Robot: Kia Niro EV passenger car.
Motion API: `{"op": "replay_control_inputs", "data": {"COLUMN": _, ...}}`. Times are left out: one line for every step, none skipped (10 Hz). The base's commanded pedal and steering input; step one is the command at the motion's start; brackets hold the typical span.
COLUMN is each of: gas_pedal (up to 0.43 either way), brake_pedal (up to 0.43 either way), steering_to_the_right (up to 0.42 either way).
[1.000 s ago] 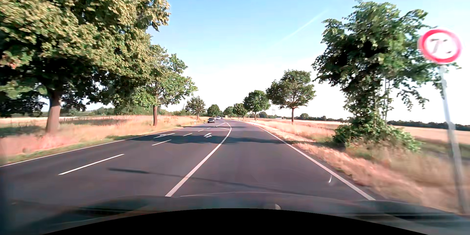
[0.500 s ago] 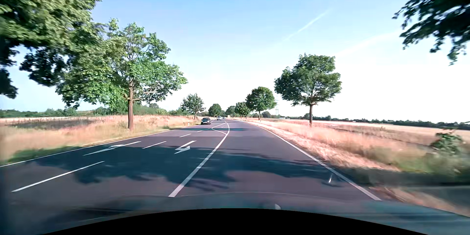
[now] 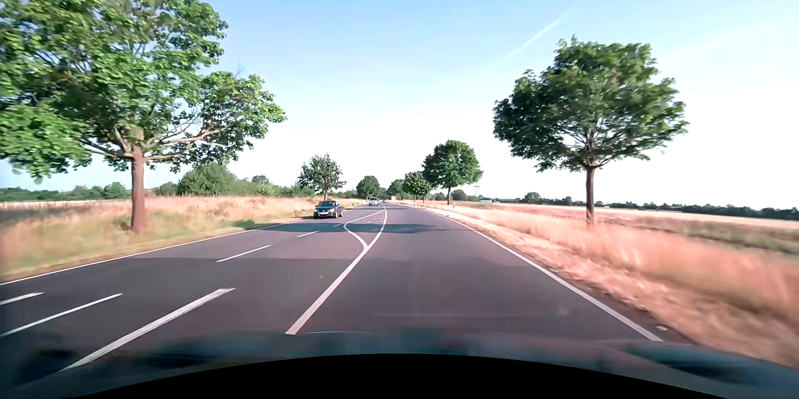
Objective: Follow the waypoints while adhering to traffic rules and regulations
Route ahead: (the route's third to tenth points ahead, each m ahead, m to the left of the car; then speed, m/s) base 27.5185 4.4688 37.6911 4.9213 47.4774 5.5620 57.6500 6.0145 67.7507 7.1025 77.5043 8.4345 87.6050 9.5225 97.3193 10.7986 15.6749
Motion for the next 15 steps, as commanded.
{"op": "replay_control_inputs", "data": {"gas_pedal": 0.299, "brake_pedal": 0.000, "steering_to_the_right": -0.013}}
{"op": "replay_control_inputs", "data": {"gas_pedal": 0.299, "brake_pedal": 0.000, "steering_to_the_right": -0.013}}
{"op": "replay_control_inputs", "data": {"gas_pedal": 0.299, "brake_pedal": 0.000, "steering_to_the_right": -0.013}}
{"op": "replay_control_inputs", "data": {"gas_pedal": 0.299, "brake_pedal": 0.000, "steering_to_the_right": -0.013}}
{"op": "replay_control_inputs", "data": {"gas_pedal": 0.299, "brake_pedal": 0.000, "steering_to_the_right": -0.014}}
{"op": "replay_control_inputs", "data": {"gas_pedal": 0.299, "brake_pedal": 0.000, "steering_to_the_right": -0.013}}
{"op": "replay_control_inputs", "data": {"gas_pedal": 0.299, "brake_pedal": 0.000, "steering_to_the_right": -0.013}}
{"op": "replay_control_inputs", "data": {"gas_pedal": 0.299, "brake_pedal": 0.000, "steering_to_the_right": -0.014}}
{"op": "replay_control_inputs", "data": {"gas_pedal": 0.299, "brake_pedal": 0.000, "steering_to_the_right": -0.014}}
{"op": "replay_control_inputs", "data": {"gas_pedal": 0.299, "brake_pedal": 0.000, "steering_to_the_right": -0.014}}
{"op": "replay_control_inputs", "data": {"gas_pedal": 0.299, "brake_pedal": 0.000, "steering_to_the_right": -0.014}}
{"op": "replay_control_inputs", "data": {"gas_pedal": 0.299, "brake_pedal": 0.000, "steering_to_the_right": -0.014}}
{"op": "replay_control_inputs", "data": {"gas_pedal": 0.299, "brake_pedal": 0.000, "steering_to_the_right": -0.014}}
{"op": "replay_control_inputs", "data": {"gas_pedal": 0.299, "brake_pedal": 0.000, "steering_to_the_right": -0.014}}
{"op": "replay_control_inputs", "data": {"gas_pedal": 0.299, "brake_pedal": 0.000, "steering_to_the_right": -0.014}}
